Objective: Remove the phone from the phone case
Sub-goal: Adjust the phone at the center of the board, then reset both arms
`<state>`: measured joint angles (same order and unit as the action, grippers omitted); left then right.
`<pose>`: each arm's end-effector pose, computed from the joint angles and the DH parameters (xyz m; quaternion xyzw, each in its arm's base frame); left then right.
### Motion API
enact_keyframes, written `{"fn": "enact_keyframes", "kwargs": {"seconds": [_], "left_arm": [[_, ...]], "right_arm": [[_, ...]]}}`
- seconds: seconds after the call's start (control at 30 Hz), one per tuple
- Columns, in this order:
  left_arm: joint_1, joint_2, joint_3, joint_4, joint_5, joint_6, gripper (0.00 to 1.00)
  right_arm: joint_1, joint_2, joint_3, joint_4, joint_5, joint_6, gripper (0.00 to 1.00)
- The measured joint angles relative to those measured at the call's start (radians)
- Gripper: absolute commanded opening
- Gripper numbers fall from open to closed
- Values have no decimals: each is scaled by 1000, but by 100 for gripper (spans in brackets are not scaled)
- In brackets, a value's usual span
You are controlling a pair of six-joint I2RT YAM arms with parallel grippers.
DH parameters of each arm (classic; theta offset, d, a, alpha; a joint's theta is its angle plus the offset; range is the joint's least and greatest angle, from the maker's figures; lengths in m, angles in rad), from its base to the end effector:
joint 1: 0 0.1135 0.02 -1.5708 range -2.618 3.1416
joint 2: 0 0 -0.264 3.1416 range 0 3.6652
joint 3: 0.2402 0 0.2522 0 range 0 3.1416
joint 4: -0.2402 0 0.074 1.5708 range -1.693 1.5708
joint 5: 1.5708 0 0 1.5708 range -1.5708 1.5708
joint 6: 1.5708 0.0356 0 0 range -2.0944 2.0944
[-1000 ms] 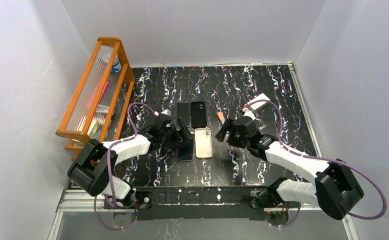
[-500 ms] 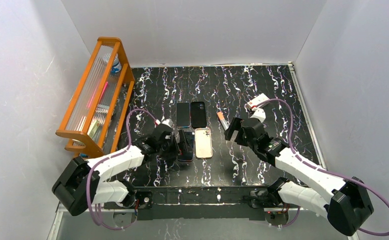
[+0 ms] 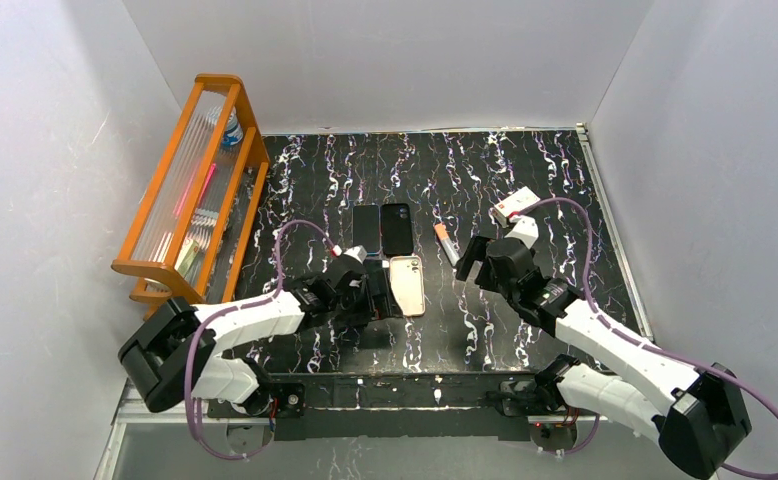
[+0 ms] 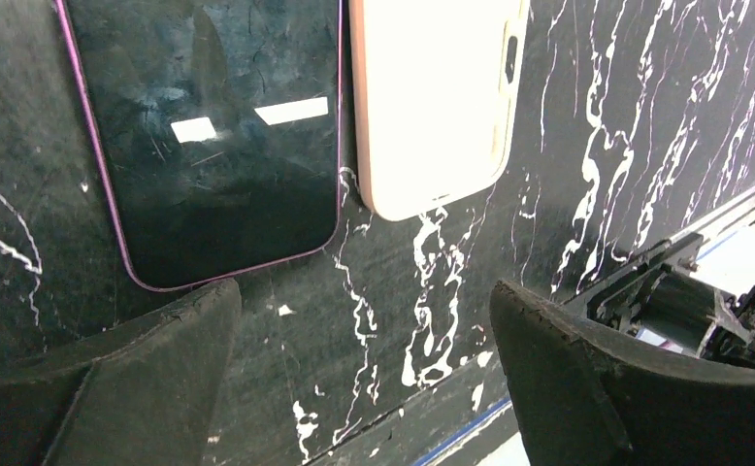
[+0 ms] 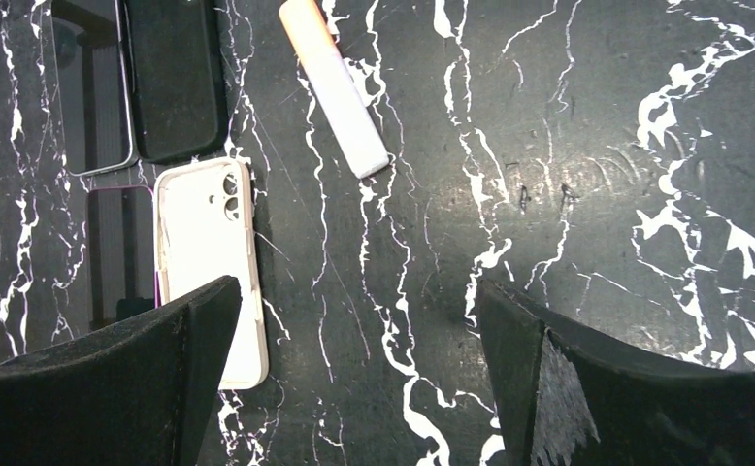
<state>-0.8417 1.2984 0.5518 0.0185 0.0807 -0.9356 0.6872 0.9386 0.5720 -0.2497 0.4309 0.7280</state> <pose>0.1652 -0.1893 0.1726 -0.0263 0.9116 -0.3404 0.2291 0.1648 0.1160 0.2332 0.1159 0.8655 0.1474 0.4644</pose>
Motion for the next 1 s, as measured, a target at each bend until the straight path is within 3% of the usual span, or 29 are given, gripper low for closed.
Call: {"fn": "enact_keyframes", "kwargs": {"seconds": [0.23,0.47,0.67,1.0], "left_arm": [[16,34,45,-2,-45,22,98],[239,-56,82,-100,-21,108,98],[384,-308,216,-277,-126,256,98],[396,-793,369,-391,-510,526,98]], "right_arm": [[0,-71,1,-52,50,-37,99],[0,-223,37,-138,172,-107,99],[0,-408,122,-209,290,-174,99],[0,-695,185,-227,380,-322,99]]}}
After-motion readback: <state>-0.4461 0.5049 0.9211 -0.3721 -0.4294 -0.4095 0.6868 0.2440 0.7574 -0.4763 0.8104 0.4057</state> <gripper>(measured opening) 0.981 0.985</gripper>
